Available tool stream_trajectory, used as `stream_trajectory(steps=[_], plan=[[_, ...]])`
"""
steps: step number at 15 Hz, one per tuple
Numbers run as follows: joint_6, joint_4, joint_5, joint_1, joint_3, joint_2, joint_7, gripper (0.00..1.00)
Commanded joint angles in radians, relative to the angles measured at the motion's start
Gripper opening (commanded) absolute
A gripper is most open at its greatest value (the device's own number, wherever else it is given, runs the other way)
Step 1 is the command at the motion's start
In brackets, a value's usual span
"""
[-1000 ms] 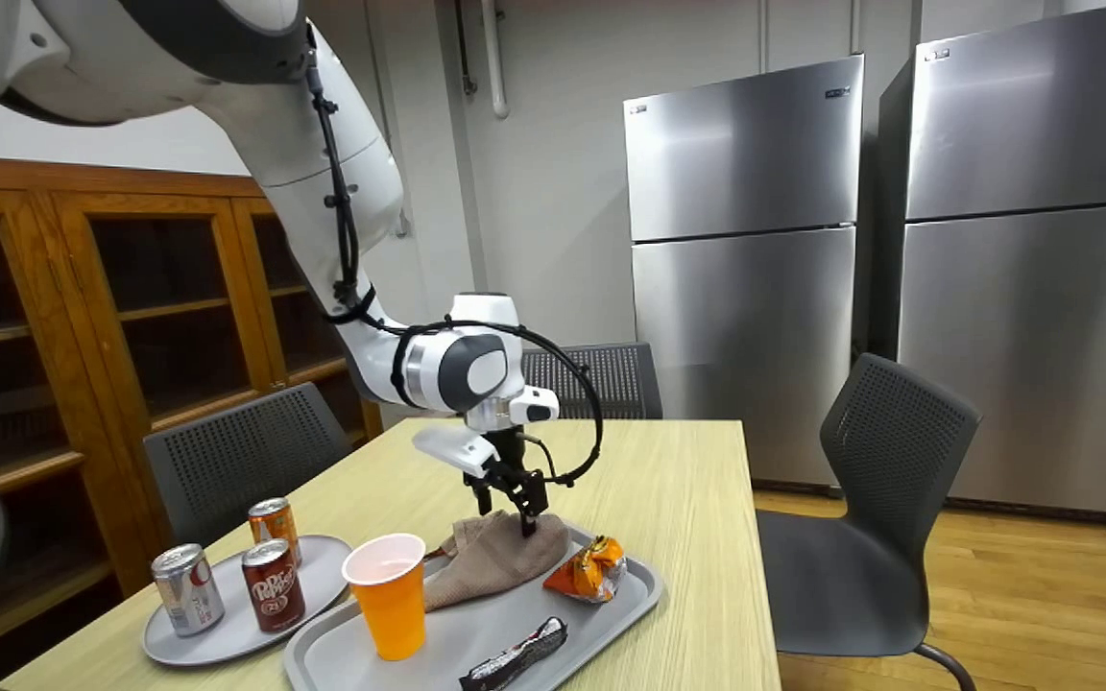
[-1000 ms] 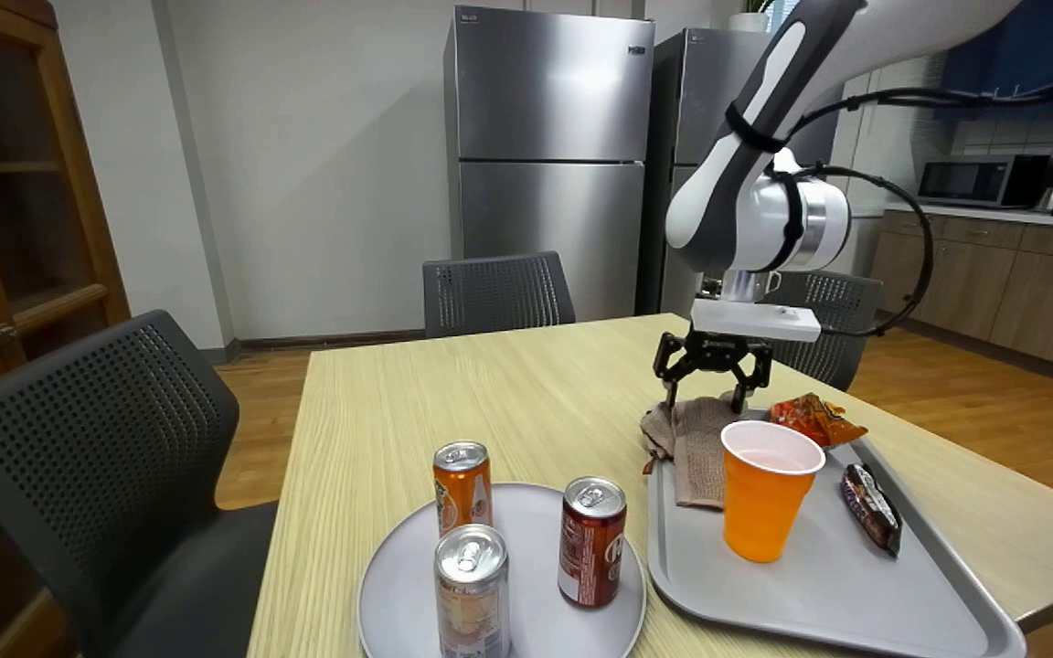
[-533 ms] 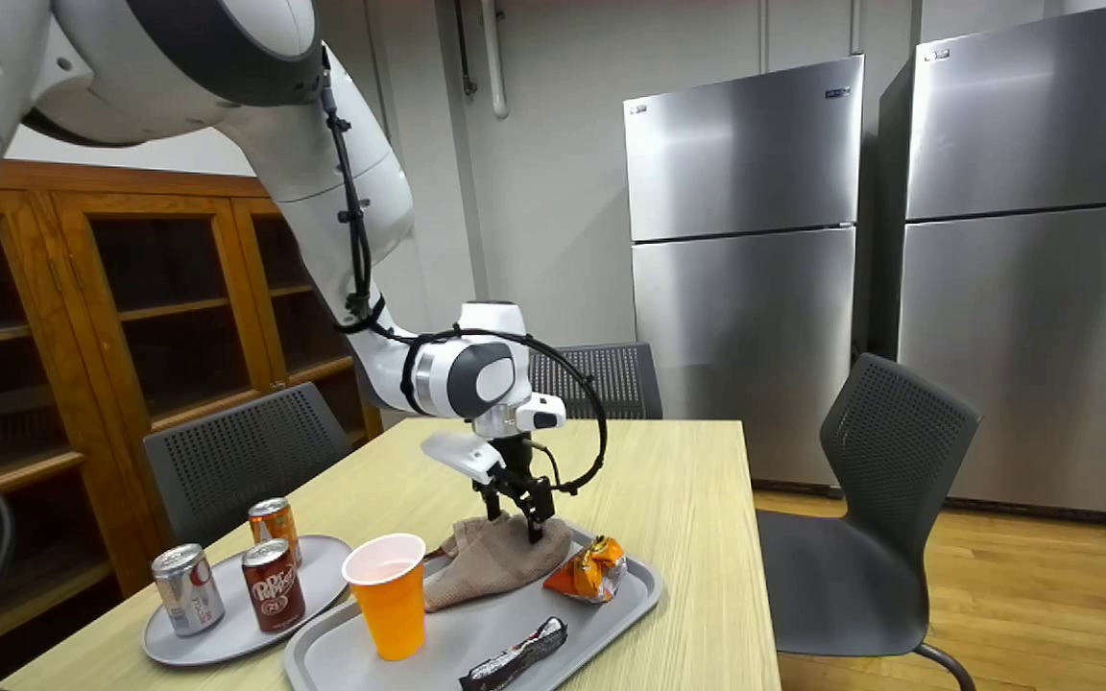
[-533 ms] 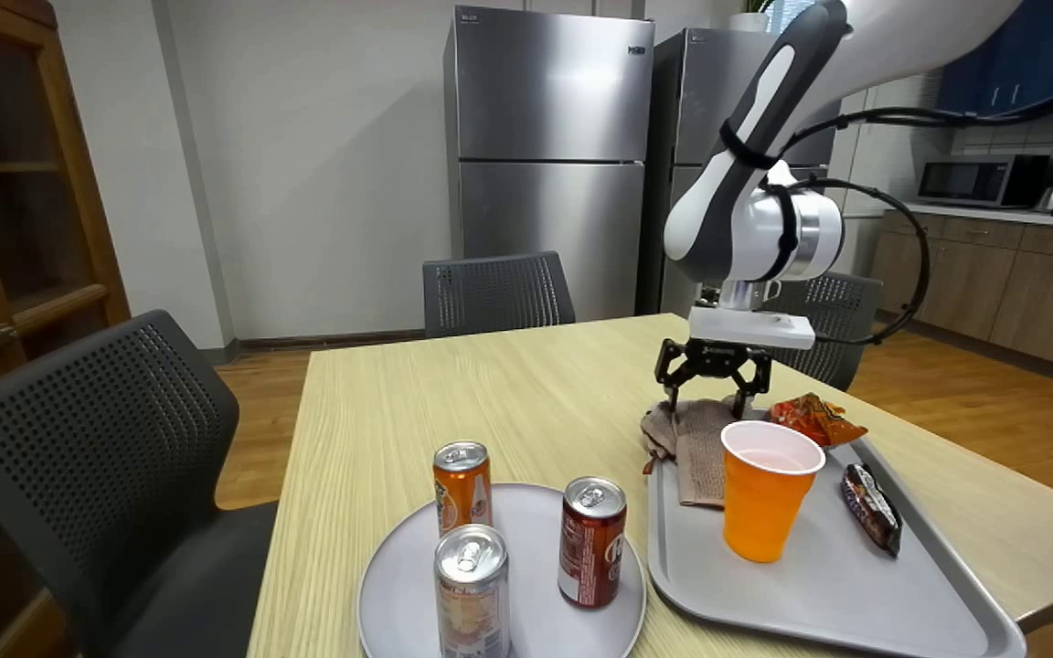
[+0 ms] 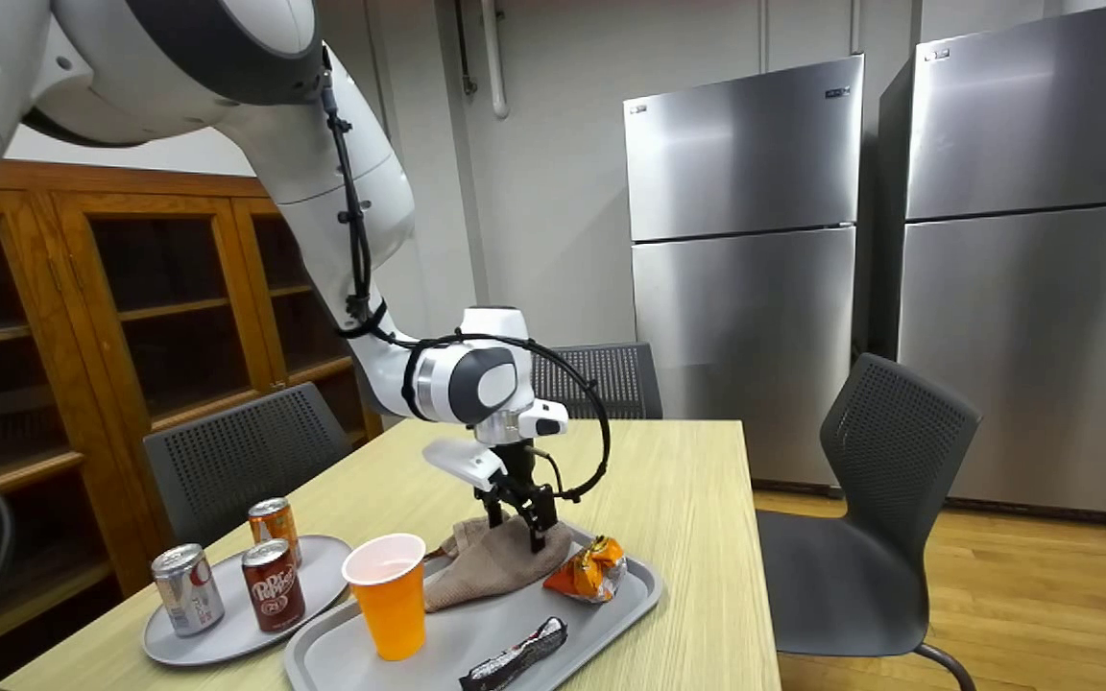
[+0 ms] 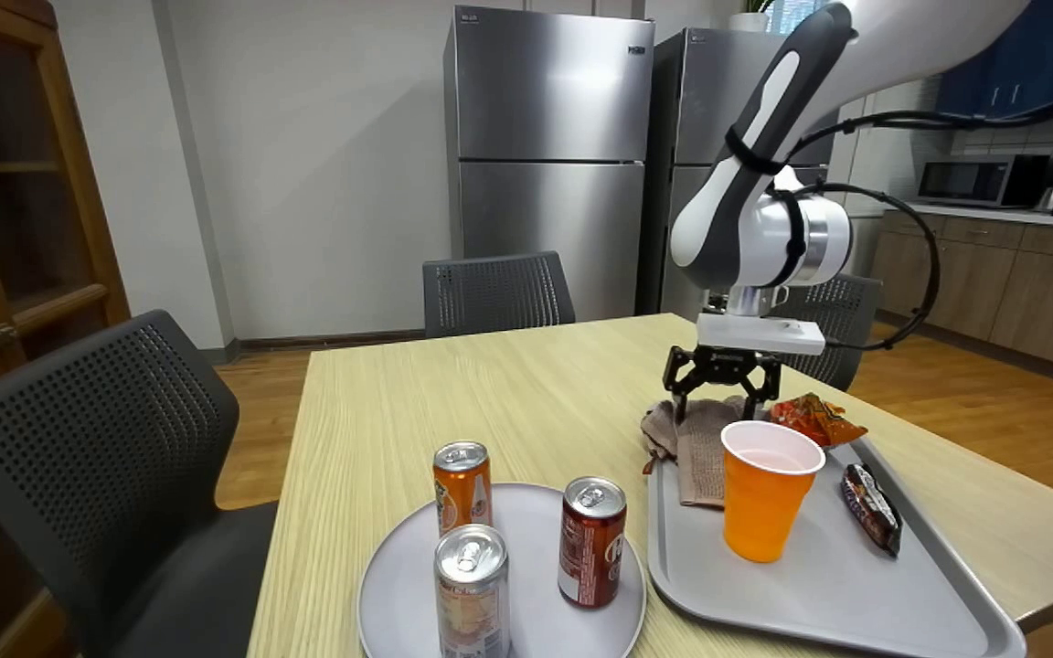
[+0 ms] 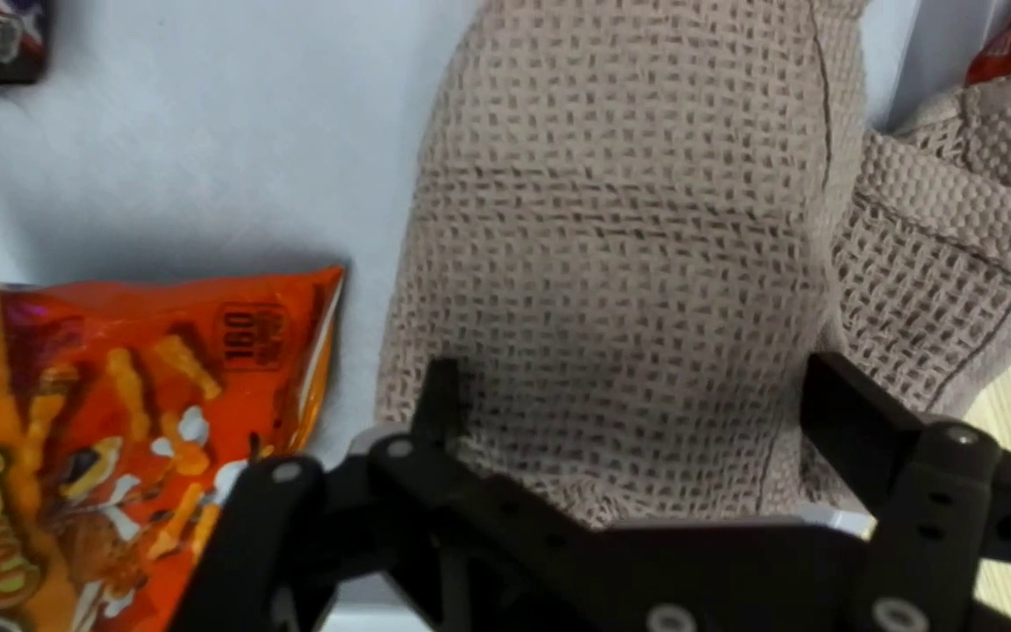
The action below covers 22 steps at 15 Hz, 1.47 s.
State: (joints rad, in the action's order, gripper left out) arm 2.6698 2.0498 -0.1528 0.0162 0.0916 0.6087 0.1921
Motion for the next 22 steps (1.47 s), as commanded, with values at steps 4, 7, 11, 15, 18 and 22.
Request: stream_trajectory(steps=[4,7,11,15,18,22], plan=[[-0.021,0.028,0.03,0.012,0.011,-0.018,0.035,0.9],[-0.02,0.036,0.031,0.012,0.011,-0.024,0.033,0.58],[-0.018,0.051,0.026,0.007,0.006,-0.036,0.026,0.28],[-0.013,0.077,0.026,0.004,0.005,-0.062,0.018,0.0],[-0.007,0.114,0.025,-0.001,0.003,-0.108,0.008,0.02],[0.001,0.166,0.021,-0.013,0.001,-0.195,-0.005,0.02]])
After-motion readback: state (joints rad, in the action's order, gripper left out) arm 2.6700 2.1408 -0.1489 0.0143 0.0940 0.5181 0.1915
